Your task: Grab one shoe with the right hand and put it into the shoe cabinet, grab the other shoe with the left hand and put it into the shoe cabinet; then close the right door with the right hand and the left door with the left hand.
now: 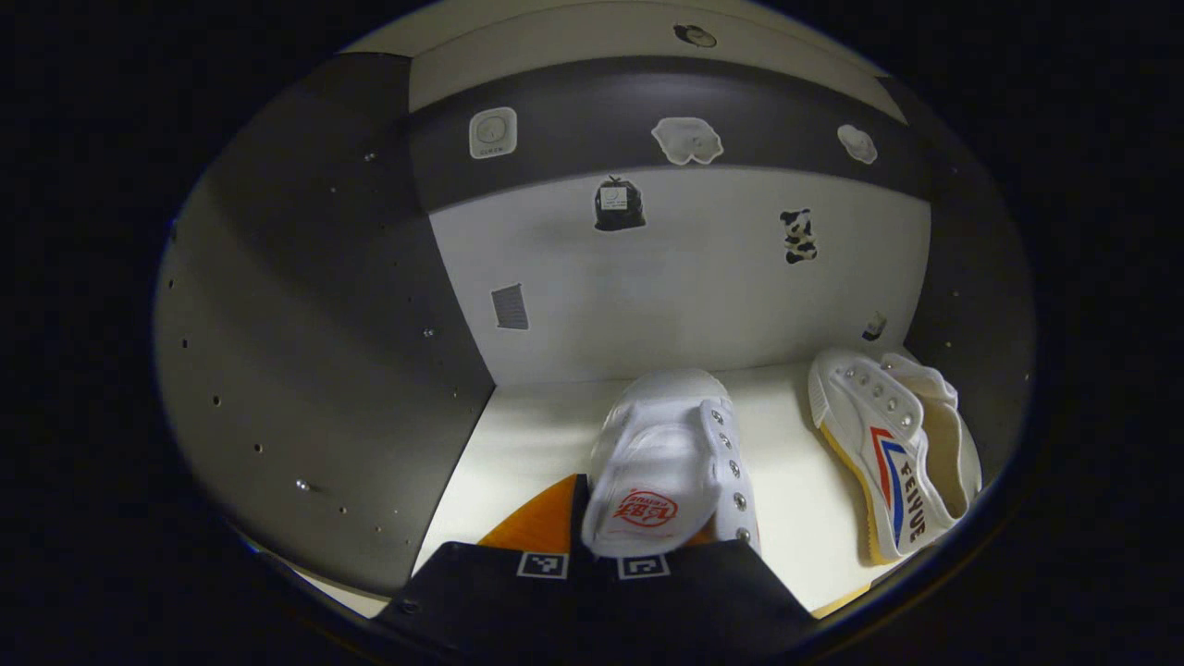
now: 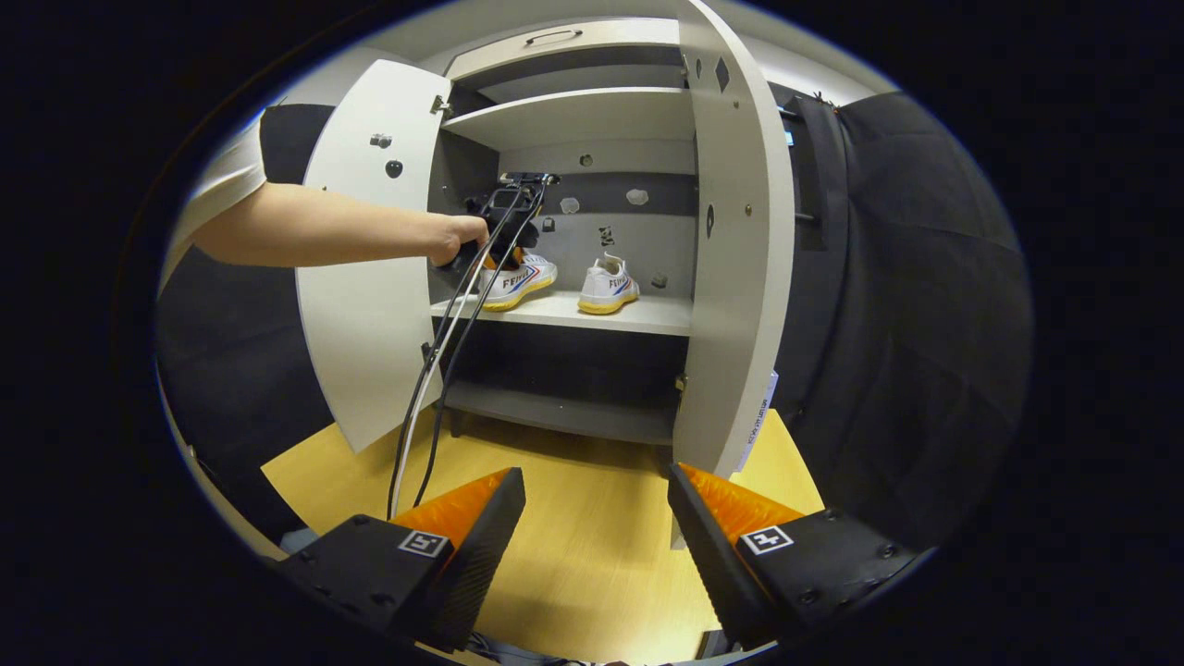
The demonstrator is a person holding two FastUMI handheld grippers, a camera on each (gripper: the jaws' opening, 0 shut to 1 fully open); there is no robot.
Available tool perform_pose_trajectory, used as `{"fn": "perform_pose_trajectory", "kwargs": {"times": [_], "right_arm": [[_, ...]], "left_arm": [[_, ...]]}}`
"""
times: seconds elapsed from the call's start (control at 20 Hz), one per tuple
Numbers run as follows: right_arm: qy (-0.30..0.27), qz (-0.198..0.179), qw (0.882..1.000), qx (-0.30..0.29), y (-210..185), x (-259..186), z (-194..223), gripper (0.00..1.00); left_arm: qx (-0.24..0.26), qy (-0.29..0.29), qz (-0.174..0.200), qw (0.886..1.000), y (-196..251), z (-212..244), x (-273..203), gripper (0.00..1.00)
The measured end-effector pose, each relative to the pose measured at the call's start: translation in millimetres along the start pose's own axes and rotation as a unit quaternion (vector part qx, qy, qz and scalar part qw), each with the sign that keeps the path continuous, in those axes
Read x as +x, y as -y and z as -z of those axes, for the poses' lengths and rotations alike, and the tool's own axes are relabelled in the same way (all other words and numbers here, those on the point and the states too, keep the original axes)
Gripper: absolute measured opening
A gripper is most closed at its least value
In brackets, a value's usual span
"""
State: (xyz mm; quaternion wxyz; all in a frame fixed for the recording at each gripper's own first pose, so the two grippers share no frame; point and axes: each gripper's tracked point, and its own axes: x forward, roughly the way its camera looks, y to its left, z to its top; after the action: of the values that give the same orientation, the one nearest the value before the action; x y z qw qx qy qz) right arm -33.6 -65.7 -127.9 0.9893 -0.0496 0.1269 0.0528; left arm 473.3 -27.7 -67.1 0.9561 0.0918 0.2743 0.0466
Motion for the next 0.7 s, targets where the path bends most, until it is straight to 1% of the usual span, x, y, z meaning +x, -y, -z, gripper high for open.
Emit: {"fn": "perform_pose_trajectory", "kwargs": {"times": [0.3, 0.4, 0.5, 0.55, 0.6, 0.65, 0.7], "right_arm": [[-0.001, 0.013, 1.000, 0.002, 10.4, -2.7, 2.7, 0.98], [-0.004, 0.016, 1.000, 0.004, 13.7, -2.9, 4.8, 0.98], [-0.005, 0.018, 1.000, 0.009, 17.1, -2.8, 5.5, 0.98], [-0.005, 0.019, 1.000, 0.012, 18.6, -3.4, 5.7, 0.98], [-0.004, 0.019, 1.000, 0.014, 19.5, -3.2, 5.2, 0.98], [-0.003, 0.018, 1.000, 0.015, 19.7, -2.1, 4.9, 0.98], [-0.004, 0.016, 1.000, 0.016, 18.9, -2.0, 4.4, 0.98]], "left_arm": [[0.005, -0.021, -0.005, 1.000, 9.5, -3.1, 19.2, 0.05], [-0.002, -0.027, -0.002, 1.000, 11.2, 0.6, 20.4, 0.06], [-0.017, -0.025, 0.005, 1.000, 12.1, 1.5, 16.7, 0.16], [-0.023, -0.024, 0.004, 0.999, 9.1, 1.9, 14.0, 0.19], [-0.029, -0.026, 0.005, 0.999, 7.8, 2.1, 9.4, 0.19], [-0.034, -0.024, 0.009, 0.999, 7.1, 2.6, 3.8, 0.27], [-0.038, -0.020, 0.016, 0.999, 6.3, 1.5, -3.3, 0.39]]}}
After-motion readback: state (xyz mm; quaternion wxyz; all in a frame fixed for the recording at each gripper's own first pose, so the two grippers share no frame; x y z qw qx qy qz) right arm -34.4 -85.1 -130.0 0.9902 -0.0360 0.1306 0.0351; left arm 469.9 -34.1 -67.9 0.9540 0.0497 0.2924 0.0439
